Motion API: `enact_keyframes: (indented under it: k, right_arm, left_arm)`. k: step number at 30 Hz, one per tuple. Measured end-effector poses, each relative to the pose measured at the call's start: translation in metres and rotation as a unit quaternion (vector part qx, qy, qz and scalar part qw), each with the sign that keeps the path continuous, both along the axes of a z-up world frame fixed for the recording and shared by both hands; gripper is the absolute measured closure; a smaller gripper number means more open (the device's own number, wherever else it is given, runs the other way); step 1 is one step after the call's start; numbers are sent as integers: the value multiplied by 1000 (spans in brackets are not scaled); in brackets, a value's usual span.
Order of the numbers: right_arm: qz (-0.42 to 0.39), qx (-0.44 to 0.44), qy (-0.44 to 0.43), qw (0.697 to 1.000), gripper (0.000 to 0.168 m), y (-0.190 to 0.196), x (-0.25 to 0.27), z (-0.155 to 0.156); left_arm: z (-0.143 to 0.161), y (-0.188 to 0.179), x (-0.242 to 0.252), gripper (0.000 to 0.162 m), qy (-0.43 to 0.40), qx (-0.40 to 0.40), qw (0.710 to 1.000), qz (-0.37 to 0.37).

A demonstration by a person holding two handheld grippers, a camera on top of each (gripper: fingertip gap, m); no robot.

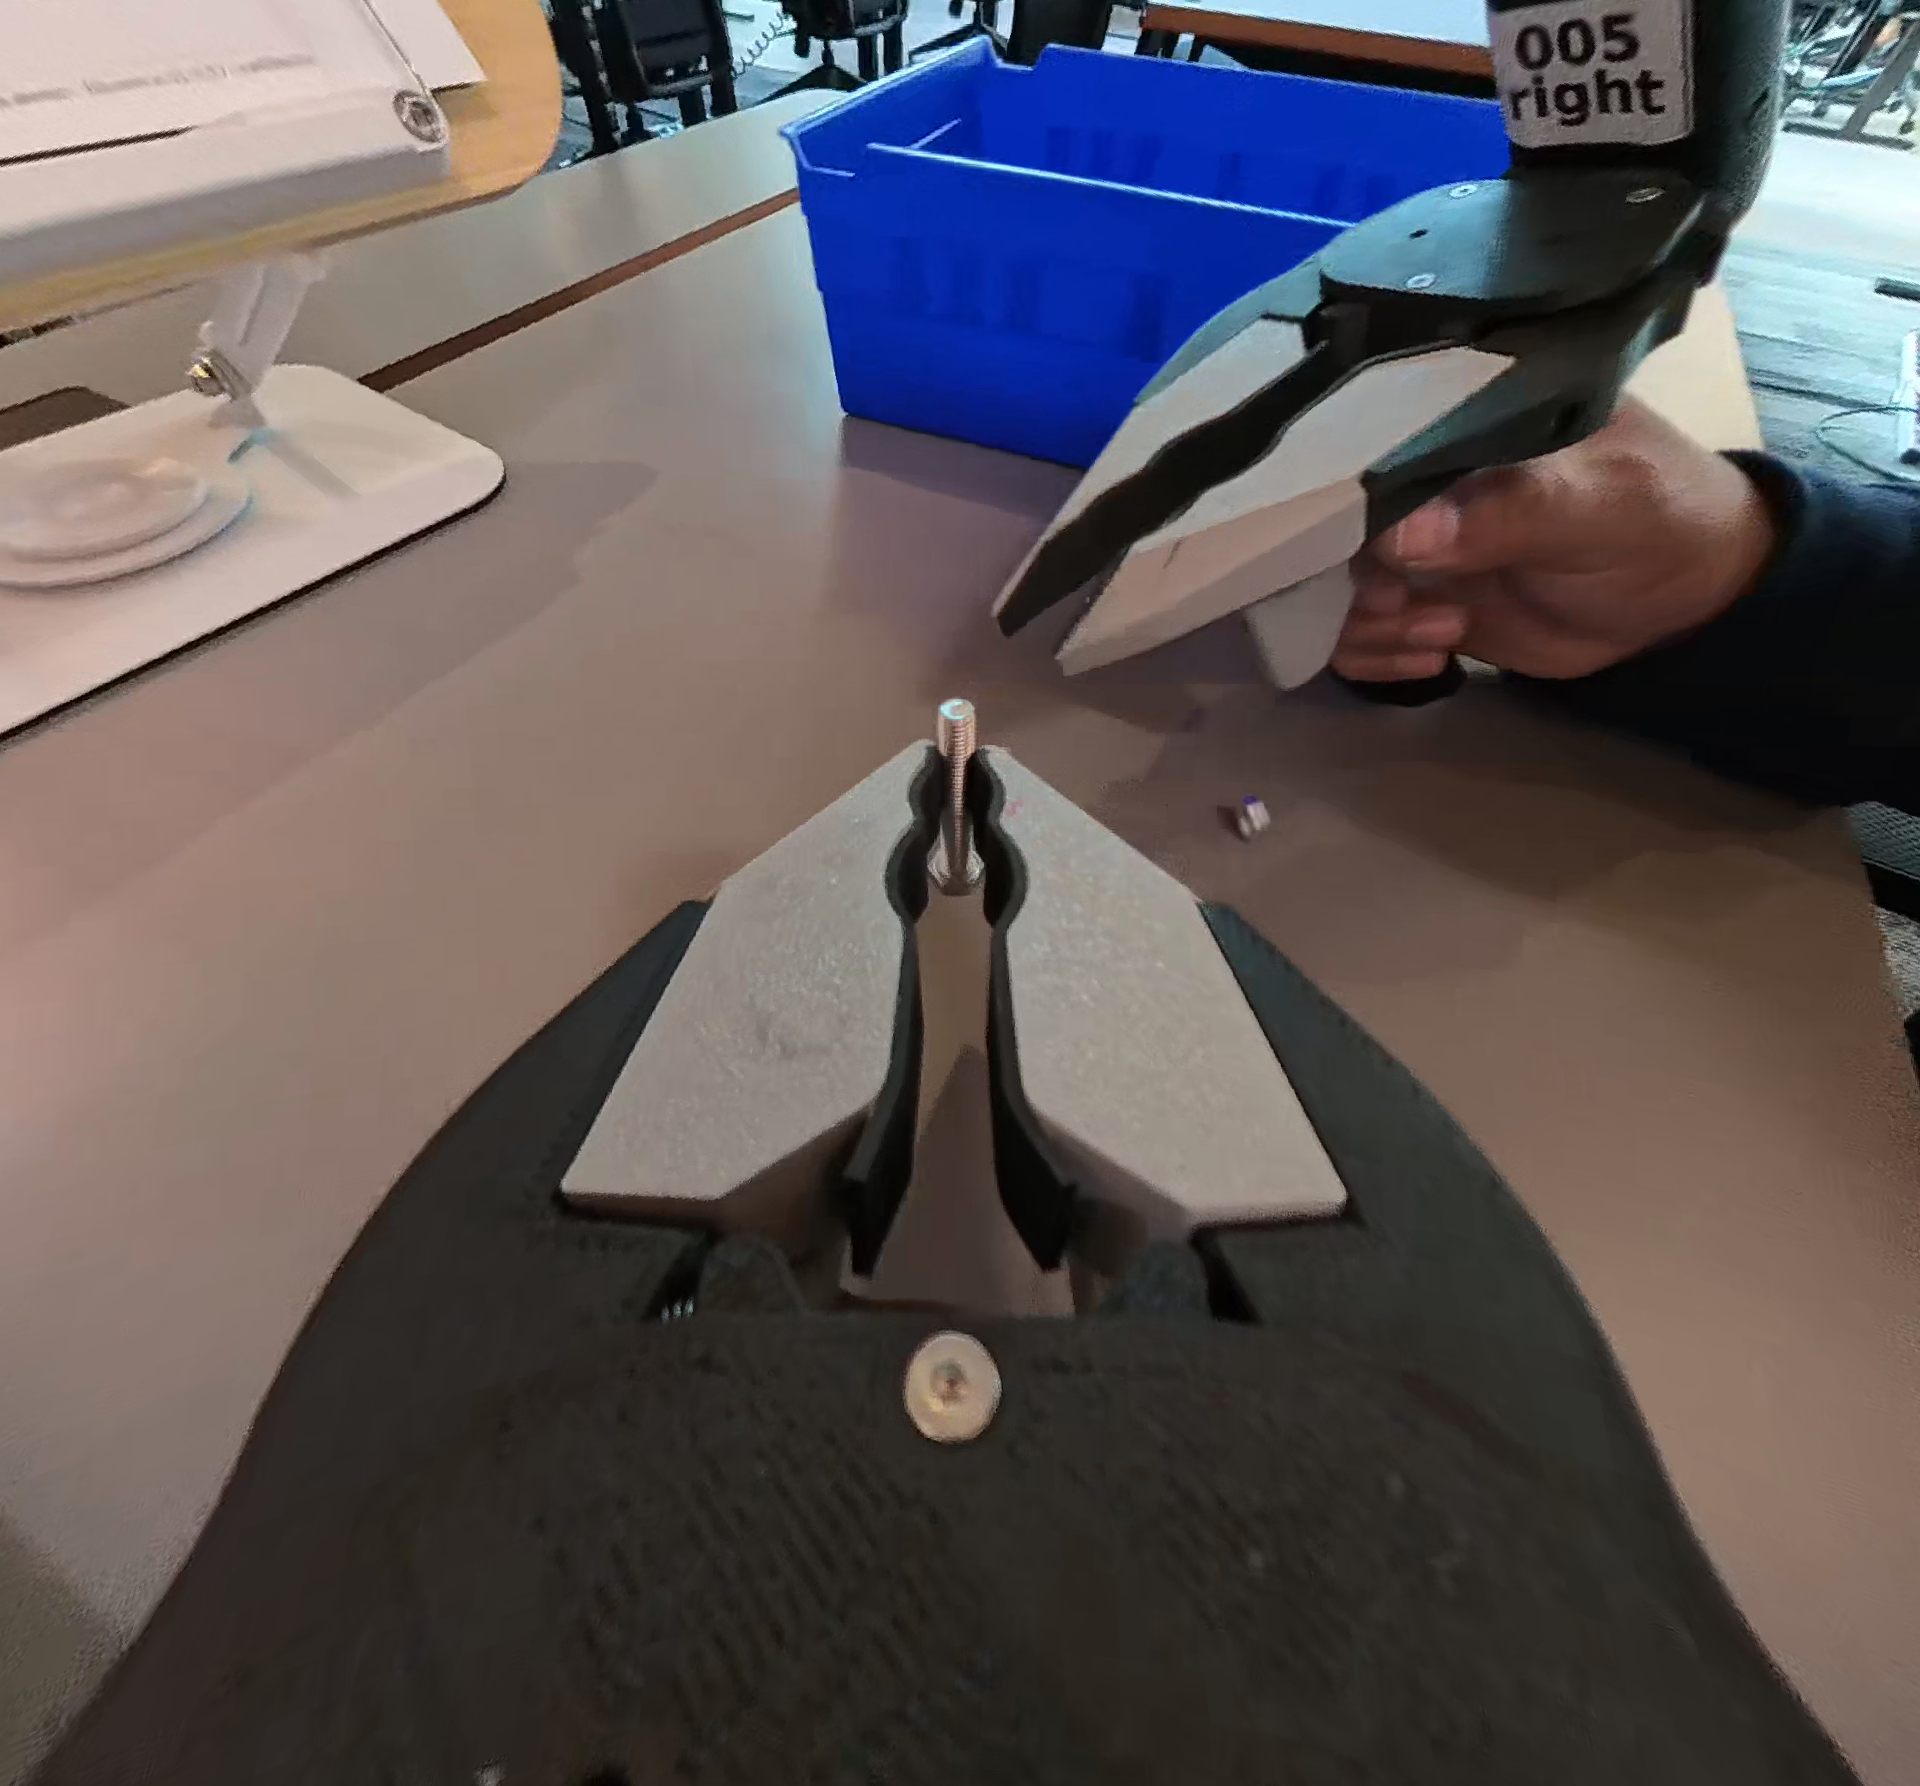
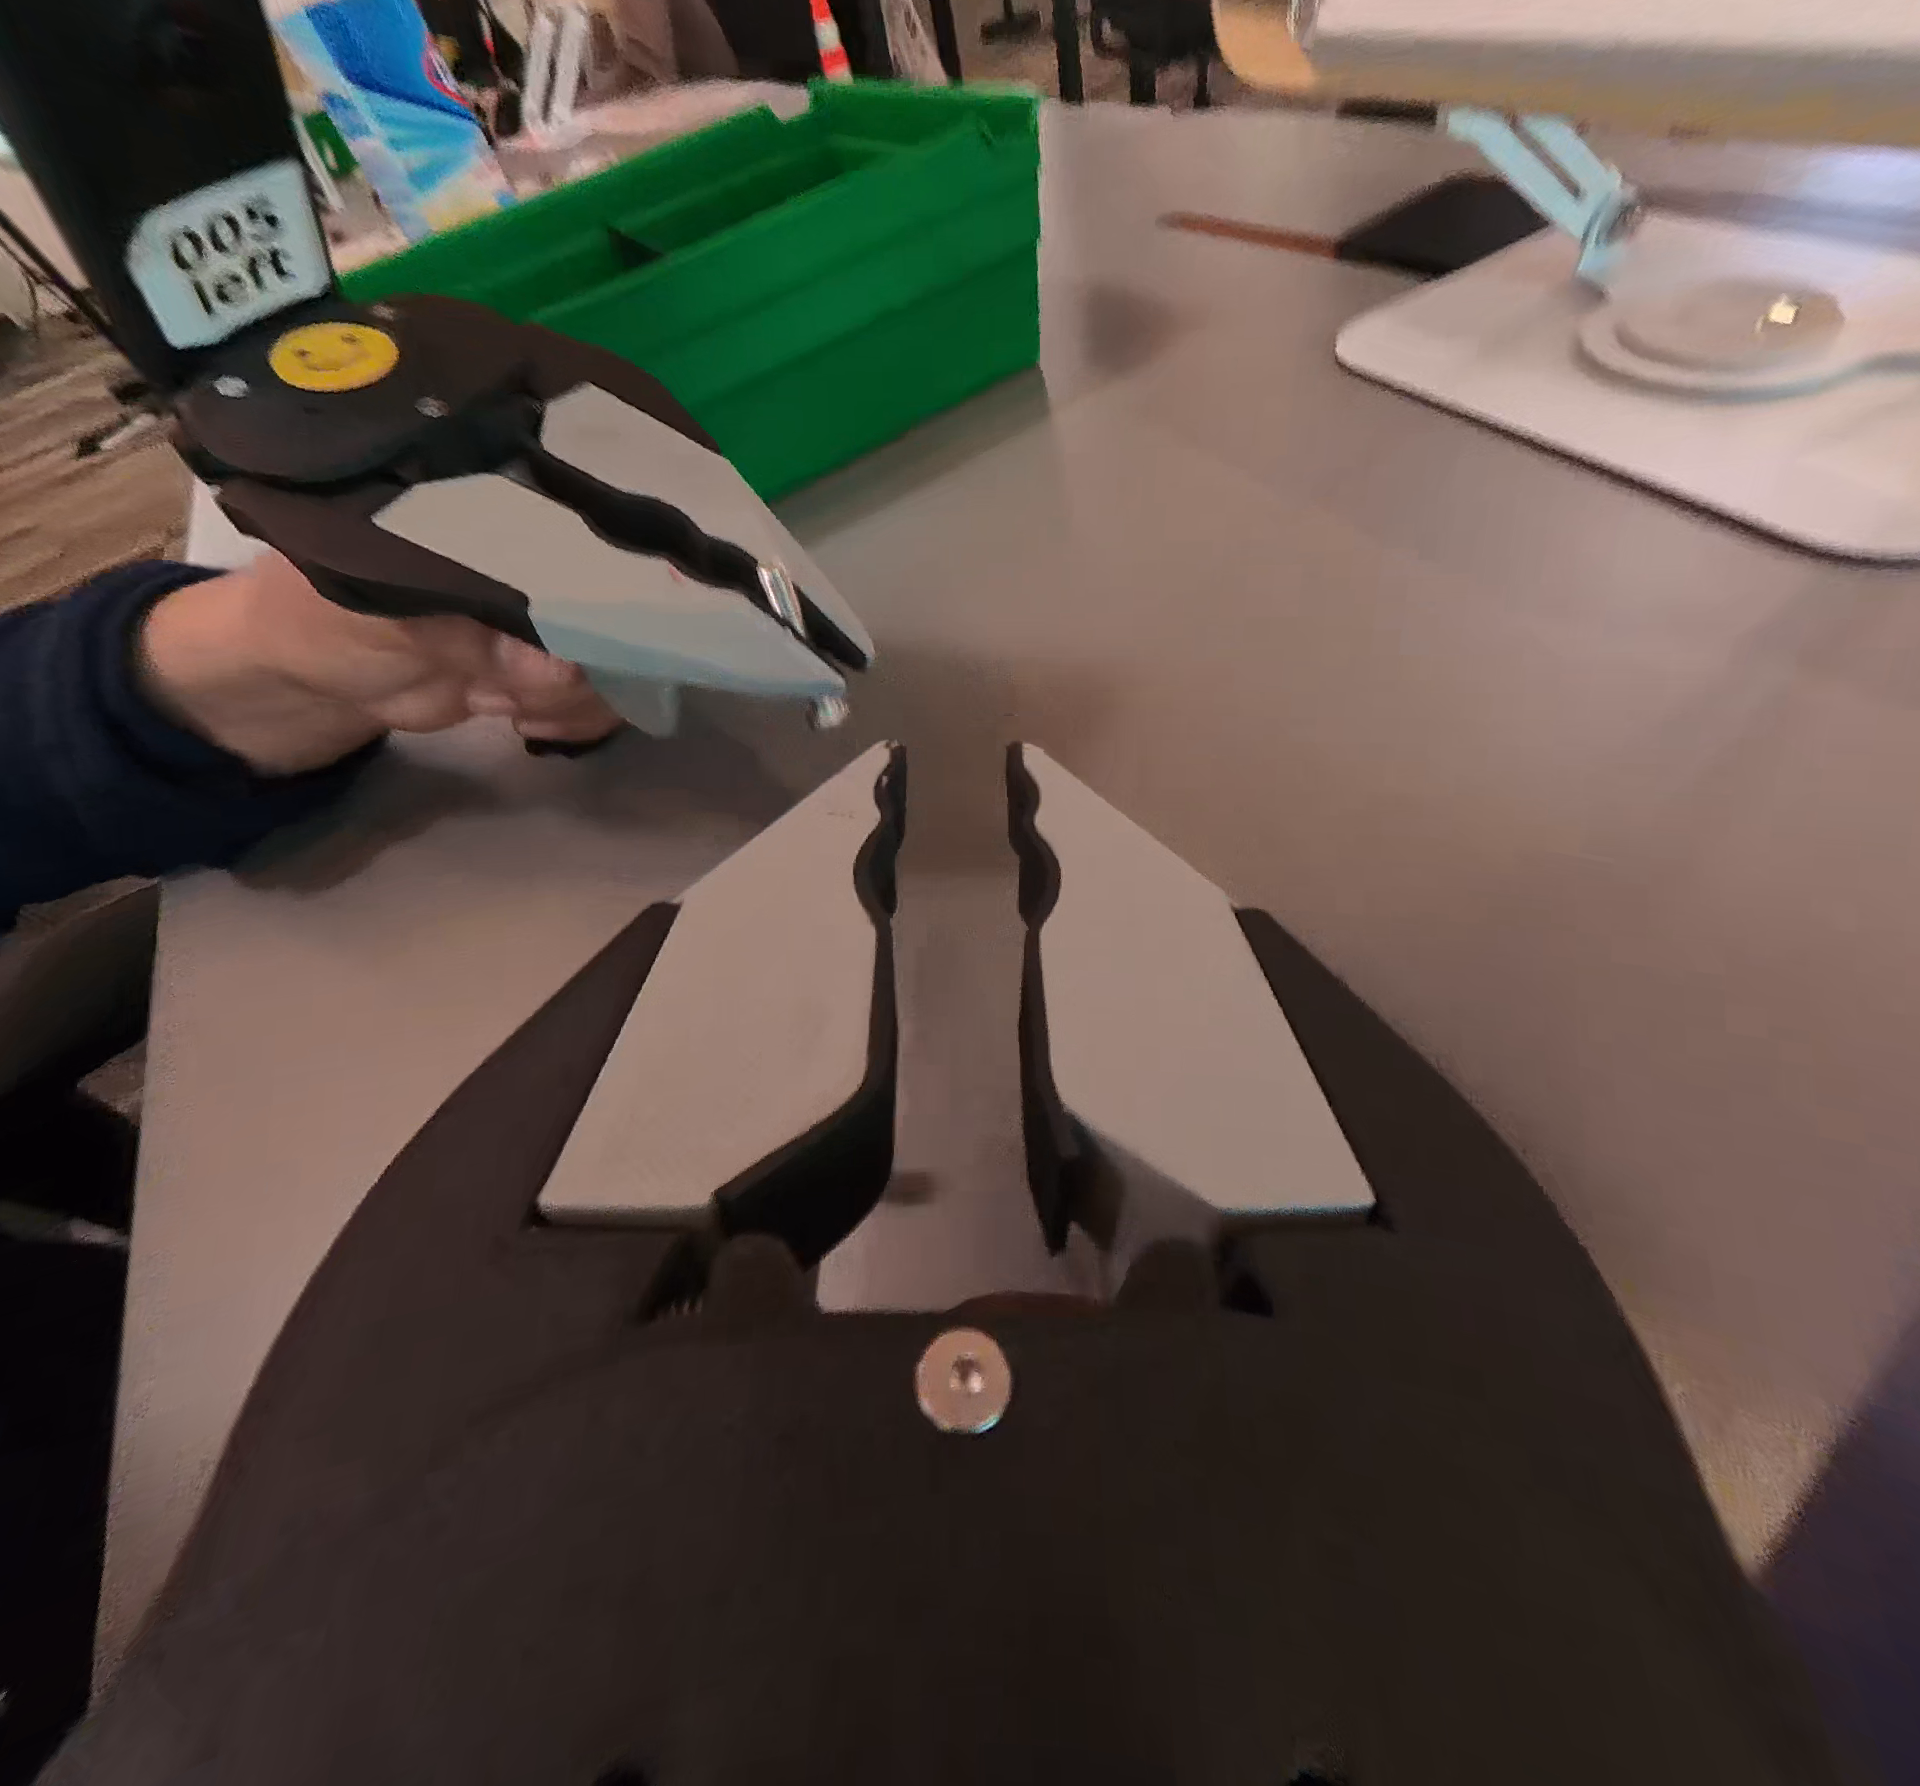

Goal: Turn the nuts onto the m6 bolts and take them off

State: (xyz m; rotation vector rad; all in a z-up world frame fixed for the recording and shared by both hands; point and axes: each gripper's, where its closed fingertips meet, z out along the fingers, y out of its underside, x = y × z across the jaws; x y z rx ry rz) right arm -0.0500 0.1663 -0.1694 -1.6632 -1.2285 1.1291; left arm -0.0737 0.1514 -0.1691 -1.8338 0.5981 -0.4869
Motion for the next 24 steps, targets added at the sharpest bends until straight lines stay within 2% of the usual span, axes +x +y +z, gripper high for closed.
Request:
enact_keyframes:
  k: [4,7,9,11,14,17,20,24]
  right_arm:
    - [-2,3,-47,999,149,1,2,-19]
    - [-9,50,-42,998,150,0,8,-5]
    - [38,42,-28,998,149,-26,22,17]
    - [101,36,-70,992,145,-65,51,24]
    - [146,98,-188,966,150,-107,123,9]
    - [148,93,-255,951,145,-126,174,-11]
    - [124,118,-280,945,142,-121,178,-32]
    - [135,122,-290,940,145,-119,170,-50]
  left_arm:
    - [-5,1,1,159,10,-4,1000,-2]
    - [-8,2,1,159,25,1,1000,1]
    - [-6,2,-1,159,23,6,1000,5]
    - [-4,2,-3,159,21,6,1000,7]
    - [1,1,-3,159,13,9,1000,6]
    - [3,-1,3,159,10,11,1000,-2]
    - [-2,-3,9,159,17,7,1000,-11]
    - [-6,-5,12,159,23,3,1000,-17]
